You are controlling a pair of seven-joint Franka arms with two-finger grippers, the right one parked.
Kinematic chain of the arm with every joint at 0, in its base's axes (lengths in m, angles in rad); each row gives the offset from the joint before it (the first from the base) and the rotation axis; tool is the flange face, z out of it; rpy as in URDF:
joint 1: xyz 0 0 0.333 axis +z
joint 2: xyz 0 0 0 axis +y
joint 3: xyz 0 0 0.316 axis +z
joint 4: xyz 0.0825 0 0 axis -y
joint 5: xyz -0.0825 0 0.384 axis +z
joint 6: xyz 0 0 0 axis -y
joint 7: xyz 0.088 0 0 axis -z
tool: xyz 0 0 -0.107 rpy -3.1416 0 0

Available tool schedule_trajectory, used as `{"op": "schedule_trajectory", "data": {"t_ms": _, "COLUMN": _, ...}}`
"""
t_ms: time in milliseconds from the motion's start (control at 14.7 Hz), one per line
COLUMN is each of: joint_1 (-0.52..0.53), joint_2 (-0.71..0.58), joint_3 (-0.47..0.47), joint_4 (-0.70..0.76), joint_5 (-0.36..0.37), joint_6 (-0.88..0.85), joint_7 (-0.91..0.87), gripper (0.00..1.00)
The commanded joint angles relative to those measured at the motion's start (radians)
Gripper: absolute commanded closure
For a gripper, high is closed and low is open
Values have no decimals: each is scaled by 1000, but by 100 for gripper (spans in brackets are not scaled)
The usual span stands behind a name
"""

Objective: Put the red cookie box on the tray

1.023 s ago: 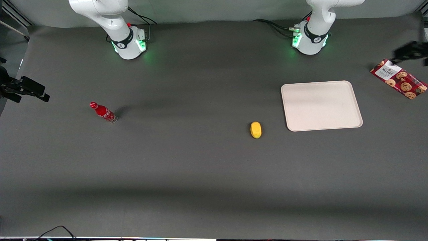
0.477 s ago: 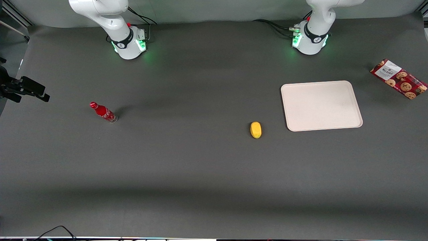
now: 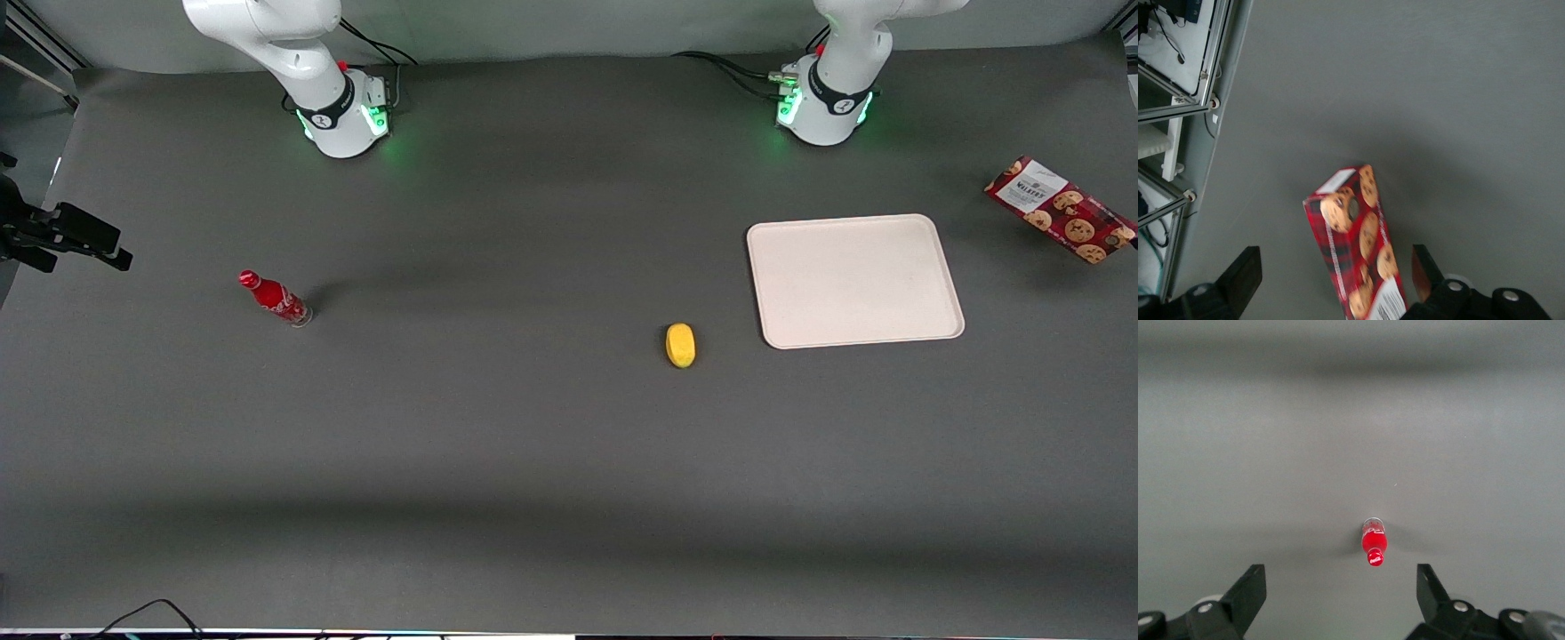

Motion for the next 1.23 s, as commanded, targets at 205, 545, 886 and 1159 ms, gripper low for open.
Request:
{"op": "schedule_trajectory", "data": {"t_ms": 205, "joint_1": 23, "joint_2": 123, "joint_3": 55, "joint_4": -126, "joint_5": -304, "joint_6": 202, "joint_7": 318, "gripper": 0}}
{"op": "schedule_trajectory", "data": {"t_ms": 545, "joint_1": 28, "joint_2": 129, "joint_3": 56, "joint_4": -164, "joint_5": -434, "joint_6": 247, "joint_7": 386, "gripper": 100}}
{"op": "schedule_trajectory", "data": {"t_ms": 886, "joint_1": 28, "joint_2": 128, "joint_3": 56, "joint_4": -159, "joint_5": -449, "joint_6": 245, "joint_7": 386, "gripper": 100}}
{"op": "schedule_trajectory", "data": {"t_ms": 1159, "joint_1": -1, "joint_2": 88, "joint_3": 70, "joint_4": -115, "joint_5": -454, "joint_6": 192, "joint_7": 386, "gripper": 100}}
